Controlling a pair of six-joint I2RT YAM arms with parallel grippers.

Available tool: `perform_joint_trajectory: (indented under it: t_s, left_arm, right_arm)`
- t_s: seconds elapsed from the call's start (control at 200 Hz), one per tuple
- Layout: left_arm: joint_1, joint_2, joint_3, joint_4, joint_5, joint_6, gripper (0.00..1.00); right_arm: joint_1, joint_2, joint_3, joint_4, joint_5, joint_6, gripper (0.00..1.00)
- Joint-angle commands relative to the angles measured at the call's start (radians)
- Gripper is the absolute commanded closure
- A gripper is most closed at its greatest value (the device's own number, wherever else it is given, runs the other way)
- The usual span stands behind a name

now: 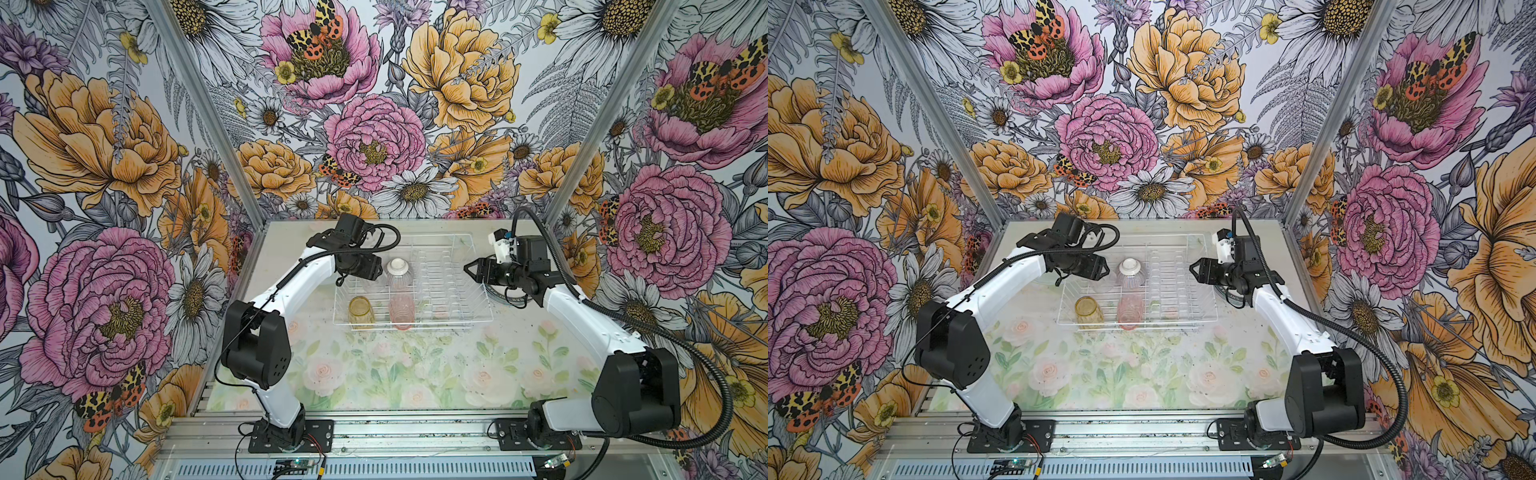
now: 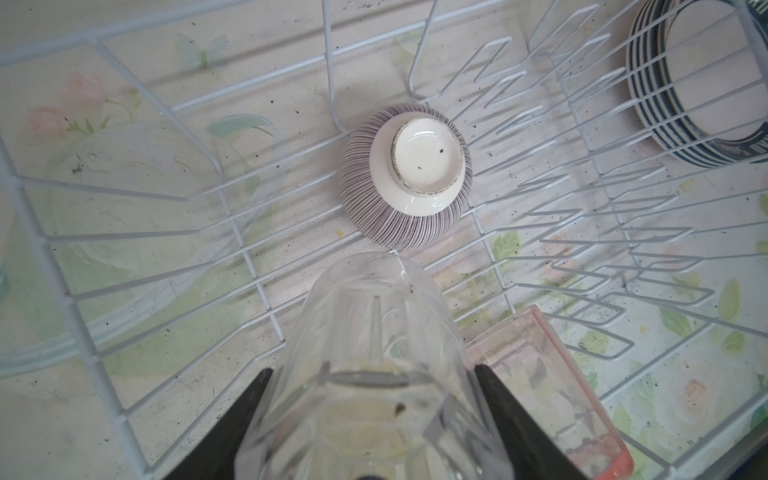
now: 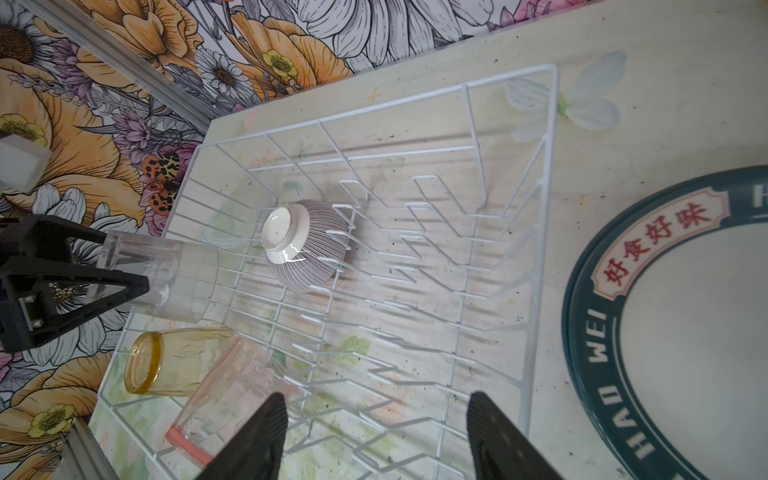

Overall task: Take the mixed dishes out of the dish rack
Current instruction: 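Lift the clear glass with the left gripper while the right gripper reaches toward it, then close the right gripper on the clear glass held by the left gripper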

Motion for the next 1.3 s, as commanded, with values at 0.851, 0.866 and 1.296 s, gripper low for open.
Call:
perform_joint_trajectory:
  t_s: [0.851,0.866,1.296]
  left_arm:
    - [0.093,-0.171,-0.285,0.844,0.706,-0.465,0.68]
    - [0.093,-0.171,-0.288,0.860,0.713,-0.476,0.68]
    - [0.075,-0.129,-0.319,1.103,0.783,-0.638,0.68]
  right_arm:
    - [0.148,0.177,-0.193,1.228,-0.477,0.664,0.60]
    - [0.148,0.181,-0.191,1.239,-0.478,0.673,0.60]
    - [0.193,0.220,-0.154,1.370,-0.500,0.735,0.60]
